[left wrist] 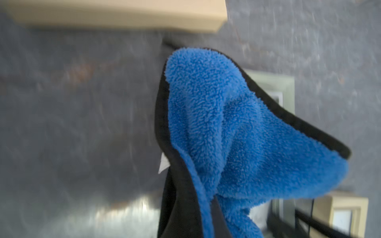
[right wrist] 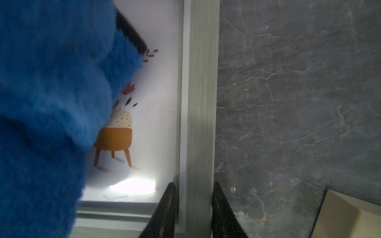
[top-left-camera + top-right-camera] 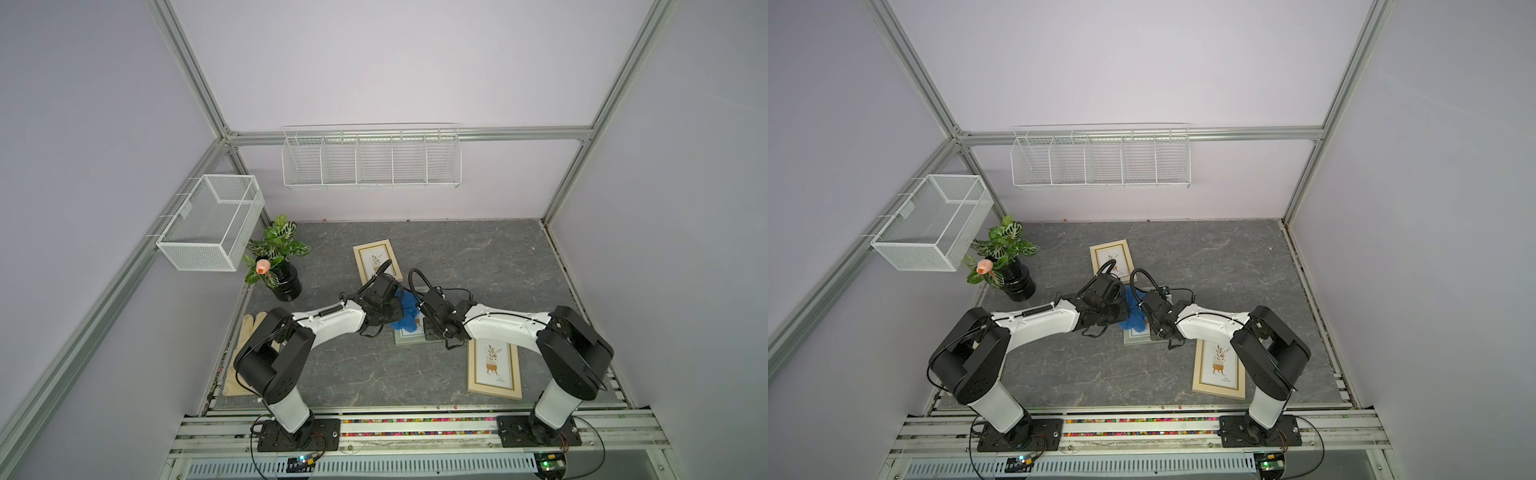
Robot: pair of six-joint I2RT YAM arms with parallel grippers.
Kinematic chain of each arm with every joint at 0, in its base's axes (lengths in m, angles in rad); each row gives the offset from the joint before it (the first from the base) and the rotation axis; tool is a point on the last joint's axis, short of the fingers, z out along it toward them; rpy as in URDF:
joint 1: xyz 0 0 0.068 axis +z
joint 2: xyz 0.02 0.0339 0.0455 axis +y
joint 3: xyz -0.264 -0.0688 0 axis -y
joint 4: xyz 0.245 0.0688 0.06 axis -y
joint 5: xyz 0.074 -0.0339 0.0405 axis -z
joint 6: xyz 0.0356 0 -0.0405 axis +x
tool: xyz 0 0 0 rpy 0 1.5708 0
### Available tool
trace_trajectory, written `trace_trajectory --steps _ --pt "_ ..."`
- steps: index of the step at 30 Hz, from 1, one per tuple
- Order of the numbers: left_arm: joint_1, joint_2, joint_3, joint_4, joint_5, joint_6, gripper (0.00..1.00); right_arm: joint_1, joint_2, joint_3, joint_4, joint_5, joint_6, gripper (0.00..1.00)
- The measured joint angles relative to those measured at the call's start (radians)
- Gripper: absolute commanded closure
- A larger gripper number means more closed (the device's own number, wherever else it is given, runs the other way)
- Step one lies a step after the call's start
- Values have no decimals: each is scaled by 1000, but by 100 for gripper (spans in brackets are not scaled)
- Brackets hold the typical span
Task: Wipe the picture frame with a cloth
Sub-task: Wipe the dirt from the picture frame.
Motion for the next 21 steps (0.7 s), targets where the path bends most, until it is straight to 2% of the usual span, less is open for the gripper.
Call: trace_trajectory --steps 4,9,14,21 --pt "-67 -67 -83 26 -3 -68 100 0 0 0 0 0 0 83" --pt "-31 -56 -56 4 8 -79 100 0 0 0 -2 0 -1 83" --pt "49 64 93 -32 9 -36 100 0 0 0 -1 0 -1 83" --pt "58 264 329 -50 19 11 100 2 0 -4 4 -1 3 83"
